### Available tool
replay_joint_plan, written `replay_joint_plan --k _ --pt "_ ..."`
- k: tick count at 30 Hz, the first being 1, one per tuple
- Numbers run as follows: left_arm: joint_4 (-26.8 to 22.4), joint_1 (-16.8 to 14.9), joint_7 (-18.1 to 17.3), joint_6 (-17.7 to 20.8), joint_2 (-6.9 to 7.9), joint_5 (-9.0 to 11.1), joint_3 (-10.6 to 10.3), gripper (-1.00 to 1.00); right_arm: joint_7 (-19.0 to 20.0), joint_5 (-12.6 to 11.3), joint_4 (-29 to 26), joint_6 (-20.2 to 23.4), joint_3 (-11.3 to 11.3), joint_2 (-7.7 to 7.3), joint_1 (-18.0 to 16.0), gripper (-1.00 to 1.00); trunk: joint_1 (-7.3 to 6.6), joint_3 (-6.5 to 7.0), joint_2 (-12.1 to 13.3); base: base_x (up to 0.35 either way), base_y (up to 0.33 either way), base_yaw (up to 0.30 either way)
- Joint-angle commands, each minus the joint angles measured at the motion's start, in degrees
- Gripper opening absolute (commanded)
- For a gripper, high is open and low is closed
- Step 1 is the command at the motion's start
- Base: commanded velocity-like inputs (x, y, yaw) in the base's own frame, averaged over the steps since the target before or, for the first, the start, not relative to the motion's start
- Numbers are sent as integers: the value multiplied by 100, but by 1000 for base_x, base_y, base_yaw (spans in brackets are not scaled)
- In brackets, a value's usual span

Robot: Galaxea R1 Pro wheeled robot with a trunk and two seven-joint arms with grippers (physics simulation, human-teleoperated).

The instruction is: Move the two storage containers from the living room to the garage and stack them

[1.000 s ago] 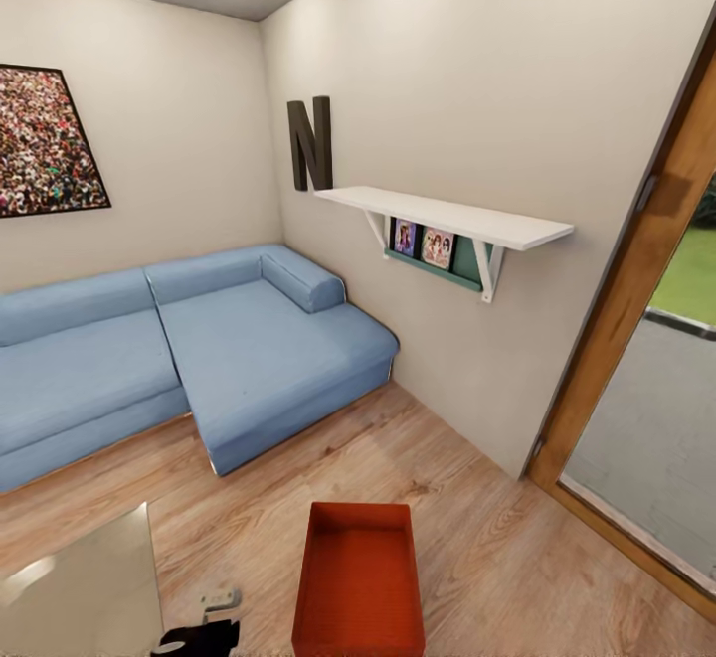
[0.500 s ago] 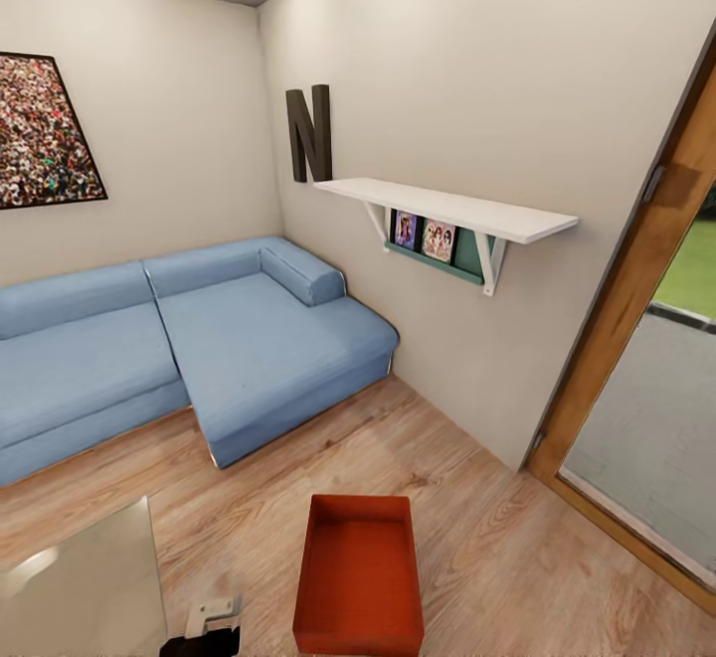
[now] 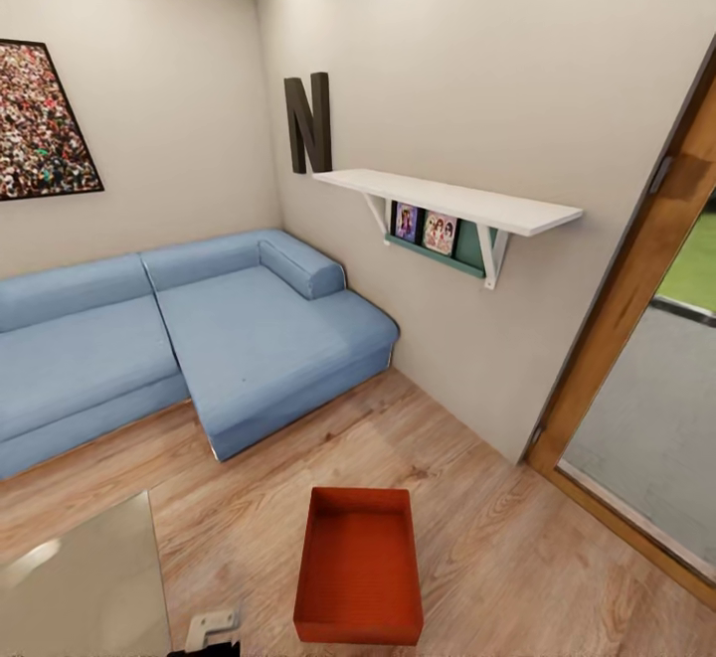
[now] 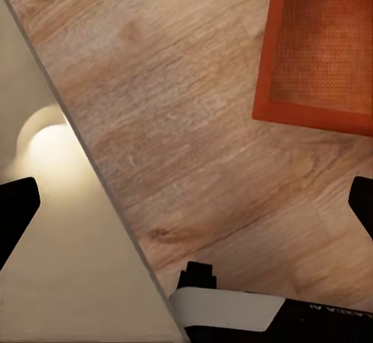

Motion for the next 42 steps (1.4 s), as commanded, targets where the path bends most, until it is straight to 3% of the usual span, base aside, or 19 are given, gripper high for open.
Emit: replay_joint_plan --k 1,33,42 --pt "-6 -1 26 32 2 57 -24 100 -16 -19 14 -28 46 1 -8 100 3 -21 -12 0 0 0" --pt "-139 -1 26 31 -23 66 -23 100 -16 -23 14 -30 46 1 -8 100 3 -312 -12 0 0 0" --pt "-152 -1 37 42 -94 66 -23 100 -16 -23 14 -29 42 1 -8 100 3 -394 -12 0 0 0"
